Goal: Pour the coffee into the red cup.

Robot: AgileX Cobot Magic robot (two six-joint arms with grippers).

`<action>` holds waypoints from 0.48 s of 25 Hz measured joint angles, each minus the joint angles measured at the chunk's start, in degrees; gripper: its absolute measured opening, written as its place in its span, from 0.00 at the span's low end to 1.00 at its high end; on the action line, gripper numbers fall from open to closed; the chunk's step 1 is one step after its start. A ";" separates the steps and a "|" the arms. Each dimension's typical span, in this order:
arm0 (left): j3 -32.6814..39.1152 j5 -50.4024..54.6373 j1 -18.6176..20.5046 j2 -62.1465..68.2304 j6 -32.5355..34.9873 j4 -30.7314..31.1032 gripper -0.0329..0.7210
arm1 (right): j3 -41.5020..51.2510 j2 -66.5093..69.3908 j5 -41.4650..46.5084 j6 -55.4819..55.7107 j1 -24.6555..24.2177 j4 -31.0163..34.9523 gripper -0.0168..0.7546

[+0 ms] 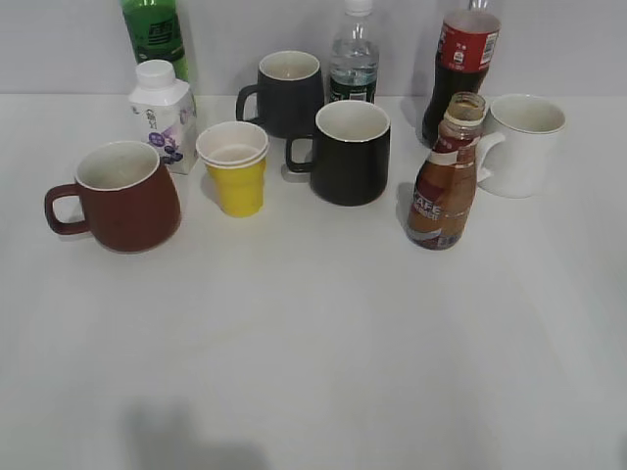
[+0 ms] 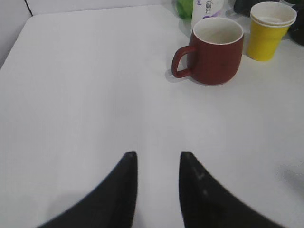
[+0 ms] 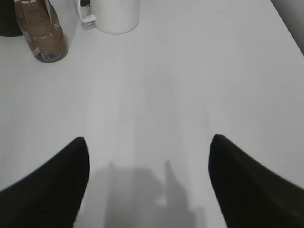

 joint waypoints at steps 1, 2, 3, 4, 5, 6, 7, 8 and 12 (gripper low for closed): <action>0.00 0.00 0.00 0.00 0.00 0.00 0.36 | 0.00 0.00 0.00 0.00 0.00 0.00 0.78; 0.00 0.00 0.00 0.00 0.00 0.00 0.36 | 0.00 0.00 0.00 0.00 0.00 0.00 0.78; 0.00 0.00 0.00 0.00 0.00 0.00 0.36 | 0.00 0.00 0.00 0.00 0.00 0.00 0.78; 0.00 0.00 0.00 0.00 0.00 0.00 0.36 | 0.00 0.00 0.00 0.00 0.00 0.00 0.78; 0.00 0.00 0.00 0.00 0.00 0.00 0.36 | 0.00 0.00 0.00 0.00 0.00 0.00 0.78; 0.00 0.00 0.00 0.00 0.00 0.00 0.36 | 0.00 0.00 0.00 0.00 0.00 0.00 0.78; 0.00 0.00 0.00 0.00 0.00 0.00 0.36 | 0.00 0.00 0.00 0.00 0.00 0.00 0.78; 0.00 0.00 0.00 0.00 0.00 0.00 0.36 | 0.00 0.00 0.00 0.00 0.00 0.00 0.78; 0.00 0.00 0.00 0.00 0.00 0.00 0.36 | 0.00 0.00 0.00 0.00 0.00 0.00 0.78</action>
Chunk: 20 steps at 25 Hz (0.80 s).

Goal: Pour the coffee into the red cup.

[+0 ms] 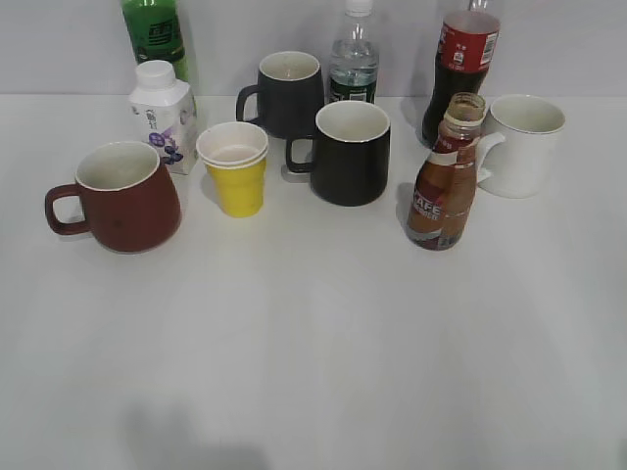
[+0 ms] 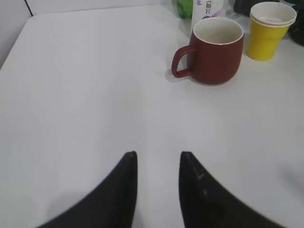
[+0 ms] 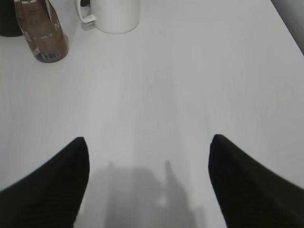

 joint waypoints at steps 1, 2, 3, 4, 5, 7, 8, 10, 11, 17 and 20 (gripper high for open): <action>0.00 0.00 0.00 0.00 0.00 0.00 0.36 | 0.00 0.00 0.00 0.00 0.00 0.00 0.78; 0.00 0.00 0.00 0.00 0.00 0.00 0.36 | 0.00 0.00 0.00 0.00 0.00 0.00 0.78; 0.00 0.00 0.00 0.00 0.00 0.00 0.36 | 0.00 0.00 0.00 0.00 0.00 0.00 0.78; 0.00 0.00 0.00 0.00 0.00 0.00 0.36 | 0.00 0.00 0.00 0.00 0.00 0.00 0.78; 0.00 0.00 0.00 0.00 0.00 0.00 0.36 | 0.00 0.00 0.00 0.00 0.00 0.00 0.78; 0.00 0.00 0.00 0.00 0.00 0.00 0.36 | 0.00 0.00 0.00 0.00 0.00 0.00 0.78; 0.00 0.00 0.00 0.00 0.00 0.00 0.36 | 0.00 0.00 0.00 0.00 0.00 0.00 0.78; 0.00 0.00 0.00 0.00 0.00 0.00 0.36 | 0.00 0.00 0.00 0.00 0.00 0.00 0.78; 0.00 0.00 0.00 0.00 0.00 0.00 0.36 | 0.00 0.00 0.00 0.00 0.00 0.00 0.78; 0.00 0.00 0.00 0.00 0.00 0.00 0.36 | 0.00 0.00 0.00 0.00 0.00 0.00 0.78; 0.00 0.00 0.00 0.00 0.00 0.00 0.36 | 0.00 0.00 0.00 0.00 0.00 0.00 0.78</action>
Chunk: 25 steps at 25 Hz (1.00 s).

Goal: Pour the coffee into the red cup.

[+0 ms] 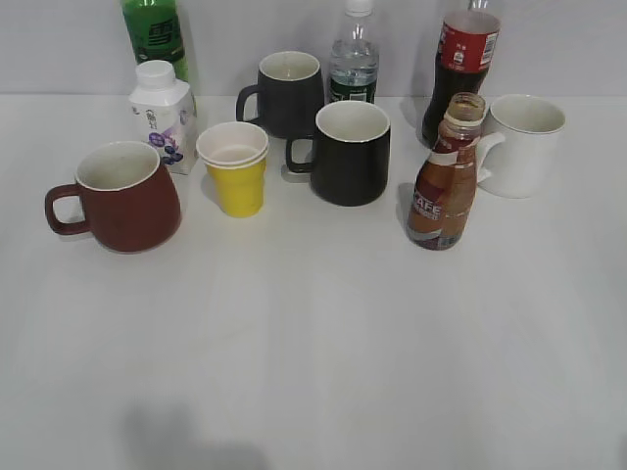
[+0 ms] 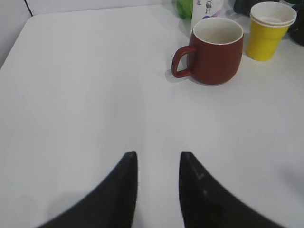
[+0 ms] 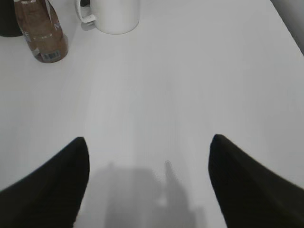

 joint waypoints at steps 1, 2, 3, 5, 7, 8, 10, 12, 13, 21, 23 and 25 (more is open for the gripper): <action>0.00 0.00 0.00 0.00 0.00 0.00 0.36 | 0.00 0.00 0.00 0.00 0.00 0.00 0.78; 0.00 0.00 0.00 0.00 0.00 0.00 0.36 | 0.00 0.00 0.00 0.00 0.00 0.00 0.78; 0.00 0.00 0.00 0.00 0.00 -0.11 0.36 | 0.00 0.00 0.00 0.00 0.00 0.00 0.78; 0.00 0.00 0.00 0.00 0.00 -0.80 0.36 | 0.00 0.00 0.00 0.00 0.00 0.00 0.78; 0.00 -0.06 0.00 0.00 0.00 -1.61 0.36 | 0.00 0.00 0.00 0.00 0.00 0.00 0.78; -0.08 -0.32 0.00 0.00 0.00 -1.85 0.36 | 0.00 0.00 0.00 0.00 0.00 -0.32 0.78; -0.68 -1.39 -0.11 0.48 0.00 -2.54 0.36 | -0.07 0.00 -0.23 0.00 0.00 0.16 0.78; -1.04 -3.85 -0.72 1.91 0.00 -3.12 0.36 | -0.68 0.00 -1.56 0.00 0.00 0.79 0.78; -1.04 -5.73 -1.30 2.82 0.00 -3.17 0.36 | -0.93 0.25 -3.52 0.00 0.00 0.99 0.78; 8.39 -38.81 -3.43 13.50 0.00 -3.33 0.36 | -1.13 11.62 -27.13 0.00 0.00 5.28 0.78; 11.26 -48.98 -3.40 17.97 0.00 -3.45 0.36 | -1.13 15.45 -30.76 0.02 0.43 5.57 0.78; 13.23 -58.50 -3.40 23.61 0.00 -3.57 0.36 | -1.13 18.40 -33.64 0.02 1.64 6.18 0.78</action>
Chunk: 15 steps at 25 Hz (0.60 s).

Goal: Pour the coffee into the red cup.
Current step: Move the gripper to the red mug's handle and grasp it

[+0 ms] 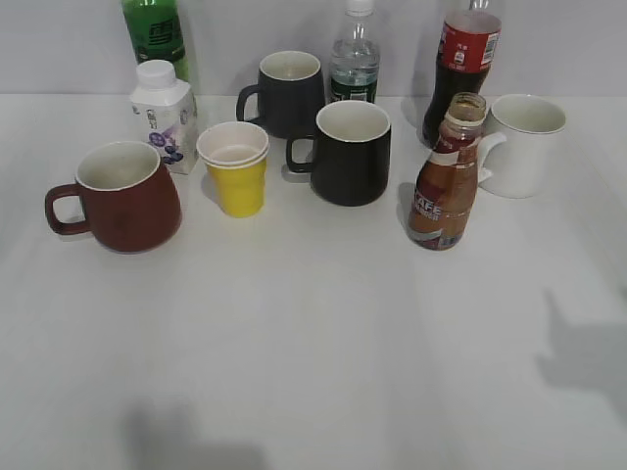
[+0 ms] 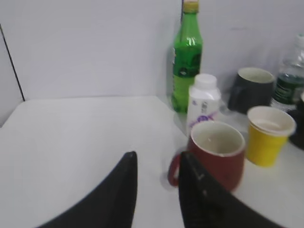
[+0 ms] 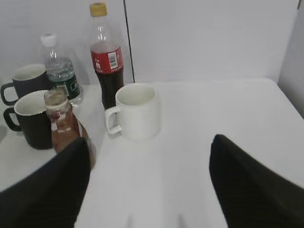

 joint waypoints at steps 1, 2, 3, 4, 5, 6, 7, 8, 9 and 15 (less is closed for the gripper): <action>0.33 -4.85 0.00 3.13 0.00 -0.40 0.36 | 0.00 1.68 -1.29 0.00 0.98 0.01 0.78; 0.46 -8.65 0.00 5.81 0.00 -0.34 0.36 | 0.00 3.42 -2.54 -0.05 2.17 0.13 0.78; 0.52 -12.54 0.00 9.12 0.00 -0.34 0.36 | 0.00 4.98 -3.67 -0.10 3.52 0.17 0.78; 0.52 -15.35 0.00 12.41 0.00 -0.30 0.36 | 0.05 6.94 -4.49 -0.40 4.69 0.25 0.78; 0.52 -17.20 0.00 15.11 0.00 -0.23 0.36 | 0.12 9.00 -5.44 -0.76 5.99 0.33 0.78; 0.52 -18.03 -0.11 18.18 0.00 -0.19 0.36 | 0.19 10.77 -6.09 -1.00 7.11 0.40 0.78; 0.52 -18.33 -0.43 21.00 0.00 -0.19 0.36 | 0.24 12.91 -6.52 -1.39 8.01 0.40 0.78; 0.60 -18.38 -1.01 23.46 -0.05 -0.19 0.36 | 0.36 15.03 -7.35 -1.76 9.07 0.40 0.78; 0.60 -18.38 -2.09 25.40 -0.05 -0.19 0.36 | 0.57 17.08 -8.43 -2.00 10.01 0.40 0.78; 0.67 -18.65 -11.73 33.45 -0.11 -0.41 0.36 | 0.69 27.75 -14.16 -2.68 13.18 0.42 0.78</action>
